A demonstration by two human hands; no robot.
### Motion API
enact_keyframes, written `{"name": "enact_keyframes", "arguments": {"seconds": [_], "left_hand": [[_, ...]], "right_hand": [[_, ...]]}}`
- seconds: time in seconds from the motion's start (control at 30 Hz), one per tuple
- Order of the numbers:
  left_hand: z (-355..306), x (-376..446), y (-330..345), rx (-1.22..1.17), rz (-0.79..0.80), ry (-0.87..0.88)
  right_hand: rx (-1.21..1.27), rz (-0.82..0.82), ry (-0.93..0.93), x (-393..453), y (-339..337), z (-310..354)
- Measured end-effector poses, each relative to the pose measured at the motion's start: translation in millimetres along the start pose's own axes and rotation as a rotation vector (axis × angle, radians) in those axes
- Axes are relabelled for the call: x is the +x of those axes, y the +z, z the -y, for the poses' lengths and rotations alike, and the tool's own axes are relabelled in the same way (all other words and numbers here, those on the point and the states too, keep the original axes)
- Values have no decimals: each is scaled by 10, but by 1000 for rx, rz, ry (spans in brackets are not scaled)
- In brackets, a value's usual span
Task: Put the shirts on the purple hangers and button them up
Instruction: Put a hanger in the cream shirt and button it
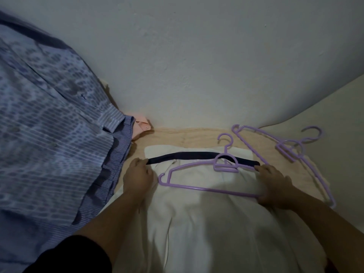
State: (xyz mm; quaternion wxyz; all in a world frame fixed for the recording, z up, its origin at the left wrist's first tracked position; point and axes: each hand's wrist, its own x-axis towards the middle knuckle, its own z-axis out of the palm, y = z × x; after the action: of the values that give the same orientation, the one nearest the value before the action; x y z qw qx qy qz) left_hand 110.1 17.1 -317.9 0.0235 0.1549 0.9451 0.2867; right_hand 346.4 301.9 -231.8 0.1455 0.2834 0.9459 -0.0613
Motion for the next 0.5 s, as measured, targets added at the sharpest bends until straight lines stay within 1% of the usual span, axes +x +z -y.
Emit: {"name": "enact_keyframes", "arguments": {"seconds": [0.1,0.2,0.3,0.4,0.5], "left_hand": [[-52,5,-33,-74,12,-13],[-151,9,-86,-250,22,-41],[-418,-51,-223,-285,3,10],[-697,-155,-333,-318,-49,66],[-874,-291,-362,-439,-86,78]], "right_hand": [[-11,8,3,7,-18,0],[-5,1,-6,20,-18,56],[-19,-1,-30,40,-42,194],[8,-10,-75,39,-38,400],[84,-38,-95,31,-24,606]]}}
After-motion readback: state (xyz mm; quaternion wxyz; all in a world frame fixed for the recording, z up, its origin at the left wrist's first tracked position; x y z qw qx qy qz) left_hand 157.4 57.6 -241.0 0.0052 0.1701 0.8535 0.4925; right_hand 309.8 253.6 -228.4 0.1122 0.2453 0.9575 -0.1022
